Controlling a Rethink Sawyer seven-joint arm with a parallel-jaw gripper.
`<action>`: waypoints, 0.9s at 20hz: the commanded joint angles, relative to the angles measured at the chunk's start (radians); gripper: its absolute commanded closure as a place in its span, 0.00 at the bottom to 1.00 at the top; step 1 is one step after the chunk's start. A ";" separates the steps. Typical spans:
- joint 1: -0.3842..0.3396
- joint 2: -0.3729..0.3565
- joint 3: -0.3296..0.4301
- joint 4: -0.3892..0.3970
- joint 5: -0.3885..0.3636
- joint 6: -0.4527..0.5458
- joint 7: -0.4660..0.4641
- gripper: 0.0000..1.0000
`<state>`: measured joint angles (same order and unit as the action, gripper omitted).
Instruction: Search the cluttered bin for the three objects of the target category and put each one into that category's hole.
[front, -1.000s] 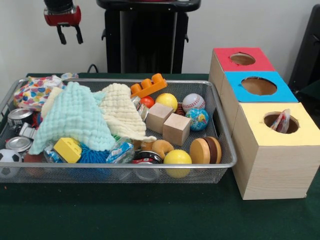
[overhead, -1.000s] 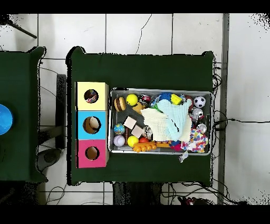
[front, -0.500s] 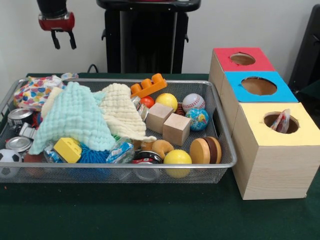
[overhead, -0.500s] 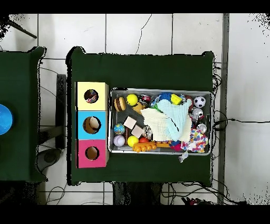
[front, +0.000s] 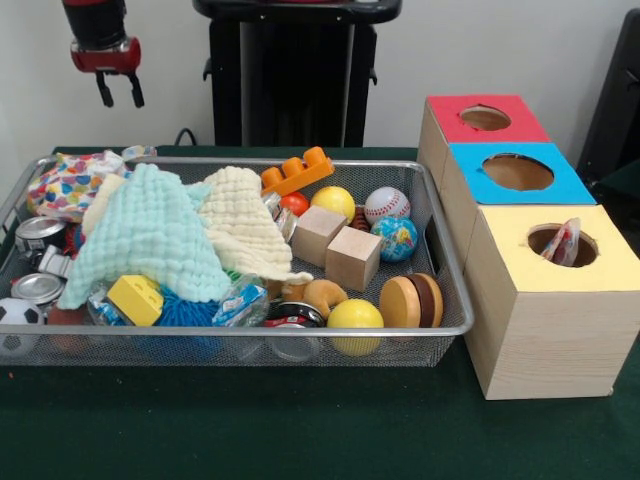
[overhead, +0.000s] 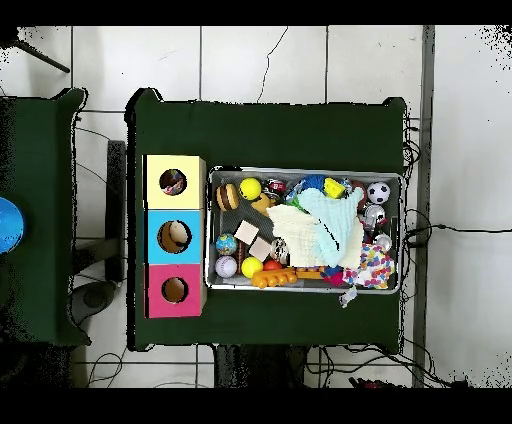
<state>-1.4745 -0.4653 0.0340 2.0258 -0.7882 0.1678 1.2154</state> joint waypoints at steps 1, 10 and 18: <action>0.020 0.097 0.003 -0.185 -0.022 -0.066 0.133 0.00; -0.047 0.149 0.008 -0.273 -0.018 -0.087 0.108 0.00; -0.176 0.145 0.101 -0.321 -0.033 -0.005 -0.005 0.00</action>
<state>-1.6084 -0.3457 0.0116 1.8746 -0.7882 0.1509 1.2154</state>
